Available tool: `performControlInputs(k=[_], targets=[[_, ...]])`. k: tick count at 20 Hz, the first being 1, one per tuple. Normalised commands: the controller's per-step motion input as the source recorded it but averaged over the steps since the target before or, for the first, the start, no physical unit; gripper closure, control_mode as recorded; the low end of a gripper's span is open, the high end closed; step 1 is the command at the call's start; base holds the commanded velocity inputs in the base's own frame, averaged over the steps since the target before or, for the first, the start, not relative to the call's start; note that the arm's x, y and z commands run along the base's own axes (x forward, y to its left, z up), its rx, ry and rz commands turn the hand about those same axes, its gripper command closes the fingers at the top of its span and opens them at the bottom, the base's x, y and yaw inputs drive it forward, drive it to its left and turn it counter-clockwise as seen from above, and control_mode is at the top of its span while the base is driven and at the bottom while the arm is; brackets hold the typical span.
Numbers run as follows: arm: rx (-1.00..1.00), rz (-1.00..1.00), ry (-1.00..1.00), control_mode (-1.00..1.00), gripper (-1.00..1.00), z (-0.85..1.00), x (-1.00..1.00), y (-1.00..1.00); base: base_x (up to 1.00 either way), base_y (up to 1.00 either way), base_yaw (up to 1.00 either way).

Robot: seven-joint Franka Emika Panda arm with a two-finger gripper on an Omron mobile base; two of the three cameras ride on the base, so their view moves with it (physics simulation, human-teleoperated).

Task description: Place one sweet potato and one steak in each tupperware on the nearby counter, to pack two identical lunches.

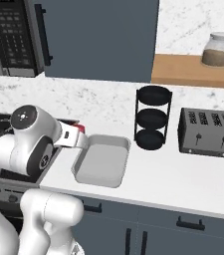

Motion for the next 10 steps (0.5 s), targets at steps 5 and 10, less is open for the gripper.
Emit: performControlInputs(k=[5,10], targets=[[0.0,0.02,0.01,-1.0,1.0,-0.64,0.72,-0.16,0.0,0.0,0.0],[0.0,0.01,0.03,-1.0,1.0,-0.7,0.88,-0.04,0.0,0.0,0.0]])
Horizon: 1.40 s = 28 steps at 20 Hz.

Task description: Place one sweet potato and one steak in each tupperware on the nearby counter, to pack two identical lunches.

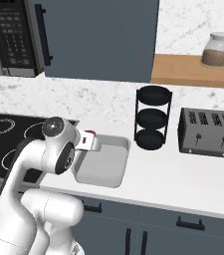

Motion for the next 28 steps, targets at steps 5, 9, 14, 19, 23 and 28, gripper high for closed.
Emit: performControlInputs(k=[5,9,14,19,23,28], targets=[[0.0,0.0,0.2,-1.0,1.0,-0.47,0.79,-0.16,0.0,0.0,0.0],[0.0,0.0,0.26,-1.0,1.0,-0.19,0.72,-0.2,0.0,0.0,0.0],[0.03,0.04,0.08,-1.0,1.0,-0.13,0.48,-0.2,0.0,0.0,0.0],[0.01,0.04,0.0,-1.0,1.0,-0.43,0.34,-0.06,0.0,0.0,0.0],[0.0,0.03,0.0,-1.0,1.0,-0.6,0.25,0.0,0.0,0.0,0.0],[0.0,0.02,0.03,-1.0,1.0,-0.33,0.29,0.0,0.0,0.0,0.0]])
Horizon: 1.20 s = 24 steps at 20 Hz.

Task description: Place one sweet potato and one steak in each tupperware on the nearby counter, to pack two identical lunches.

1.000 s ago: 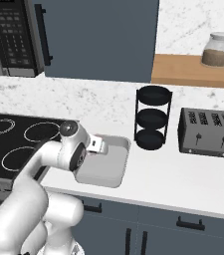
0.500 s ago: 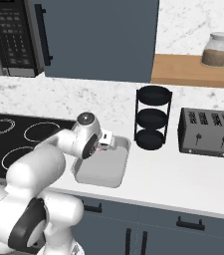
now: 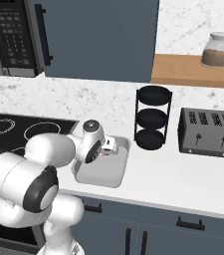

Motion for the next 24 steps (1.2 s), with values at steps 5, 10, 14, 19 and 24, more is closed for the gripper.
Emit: performControlInputs(k=[5,10,14,19,24], targets=[[0.0,0.0,0.02,-1.0,-1.0,-0.05,0.13,0.0,0.0,0.0,0.0],[0.0,0.0,0.01,-1.0,-1.0,0.0,0.01,0.01,0.0,0.0,0.0],[0.0,0.0,0.02,-1.0,-1.0,0.0,0.0,0.0,0.0,0.0,0.0],[-0.04,0.0,0.01,-1.0,-1.0,0.15,-0.31,0.07,0.0,0.0,0.0],[-0.01,0.0,0.0,-1.0,-1.0,0.67,-0.83,0.17,0.0,0.0,0.0]])
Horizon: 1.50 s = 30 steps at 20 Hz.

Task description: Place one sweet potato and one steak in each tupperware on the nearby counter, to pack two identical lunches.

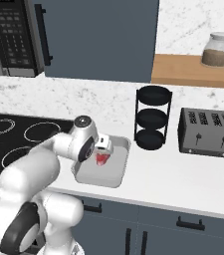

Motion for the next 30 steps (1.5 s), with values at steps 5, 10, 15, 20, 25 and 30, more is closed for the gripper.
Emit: performControlInputs(k=[5,10,15,20,25,30], targets=[[0.03,-0.06,-0.06,-1.0,-1.0,0.78,-1.0,0.24,0.0,0.0,0.0],[0.0,-0.15,-0.03,-1.0,-1.0,0.84,-0.9,0.55,0.0,0.0,0.0],[0.0,-0.15,-0.11,-1.0,-1.0,0.34,-1.0,0.3,0.0,0.0,0.0],[0.0,-0.03,-0.07,-1.0,-1.0,0.16,-0.68,-0.02,0.0,0.0,0.0],[0.05,0.01,-0.02,-1.0,-1.0,-0.28,-0.07,-0.26,0.0,0.0,0.0],[0.0,0.02,0.0,-1.0,-1.0,-0.15,0.0,-0.1,0.0,0.0,0.0]])
